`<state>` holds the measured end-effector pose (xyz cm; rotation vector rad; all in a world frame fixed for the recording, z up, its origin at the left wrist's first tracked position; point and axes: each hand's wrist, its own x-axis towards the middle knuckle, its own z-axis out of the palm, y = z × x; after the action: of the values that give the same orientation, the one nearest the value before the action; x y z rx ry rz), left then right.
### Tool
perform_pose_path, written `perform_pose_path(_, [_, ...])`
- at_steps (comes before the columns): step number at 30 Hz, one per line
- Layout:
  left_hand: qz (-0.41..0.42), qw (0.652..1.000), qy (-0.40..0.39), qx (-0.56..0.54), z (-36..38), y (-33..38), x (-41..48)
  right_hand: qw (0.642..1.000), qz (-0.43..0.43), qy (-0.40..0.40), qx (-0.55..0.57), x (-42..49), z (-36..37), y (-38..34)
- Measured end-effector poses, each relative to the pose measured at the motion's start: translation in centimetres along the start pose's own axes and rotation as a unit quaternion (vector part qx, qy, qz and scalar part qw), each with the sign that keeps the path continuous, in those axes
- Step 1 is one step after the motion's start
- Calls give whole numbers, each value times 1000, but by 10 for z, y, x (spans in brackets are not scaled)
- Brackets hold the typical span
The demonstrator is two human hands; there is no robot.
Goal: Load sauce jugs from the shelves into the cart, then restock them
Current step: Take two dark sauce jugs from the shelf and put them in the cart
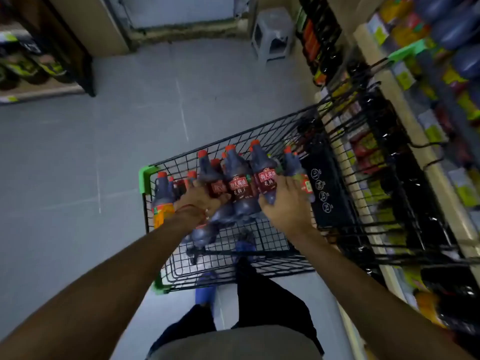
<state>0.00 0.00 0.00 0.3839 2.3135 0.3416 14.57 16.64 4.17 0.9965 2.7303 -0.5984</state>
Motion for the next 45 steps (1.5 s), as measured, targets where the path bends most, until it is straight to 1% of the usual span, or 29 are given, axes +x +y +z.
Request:
perform_pose_path(3, [-102, 988, -25, -111, 9, 8, 8, 999, 3, 0, 43, 18, 11, 18])
perform_pose_path(4, [-135, 978, -36, -152, 15, 4, 13, 999, 5, -16, 50, 21, 13, 22])
perform_pose_path(5, [-153, 973, -20, -172, 22, 3, 20, 998, 10, -27, 60, 28, 18, 27])
perform_pose_path(7, [-188, 964, 22, -185, 27, 14, 25, 995, 32, -46, 83, 40, 24, 35])
perform_pose_path(9, [-224, 957, 42, -177, 34, 22, 33, 992, 50, -58, 100, 50, 29, 42])
perform_pose_path(11, [-244, 952, 53, -179, 34, 29, 32, 990, 62, -73, 106, 61, 36, 49])
perform_pose_path(12, [-240, 950, 62, -192, 37, 25, 35, 988, 73, -85, 108, 66, 39, 51])
perform_pose_path(15, [-230, 943, 53, -236, 37, 12, 37, 980, 83, -112, 143, 78, 50, 55])
perform_pose_path(19, [-213, 927, 47, -307, 35, 1, 34, 970, 105, -124, 182, 90, 64, 54])
perform_pose_path(22, [-188, 913, 2, -362, 34, -10, 26, 946, 143, -126, 262, 102, 77, 59])
perform_pose_path(23, [-179, 913, -14, -366, 33, -13, 22, 940, 151, -133, 276, 107, 81, 61])
perform_pose_path(26, [-162, 917, -46, -361, 36, -20, 14, 933, 167, -176, 265, 115, 75, 62])
perform_pose_path(28, [-165, 915, -56, -364, 39, -23, 9, 929, 186, -206, 245, 117, 66, 59])
perform_pose_path(30, [-167, 914, -64, -365, 40, -22, 5, 919, 208, -225, 248, 115, 61, 59])
perform_pose_path(33, [-157, 908, -59, -385, 40, -20, 0, 897, 243, -234, 286, 101, 58, 64])
perform_pose_path(36, [-142, 904, -52, -399, 40, -17, -4, 885, 247, -234, 318, 75, 57, 71])
perform_pose_path(38, [-119, 905, -58, -404, 37, -16, -7, 875, 261, -234, 334, 55, 55, 74])
perform_pose_path(41, [-99, 897, -75, -424, 34, -21, -11, 860, 281, -230, 360, 21, 46, 74])
perform_pose_path(45, [-58, 904, -103, -412, 31, -30, -22, 855, 276, -194, 394, -28, 40, 69])
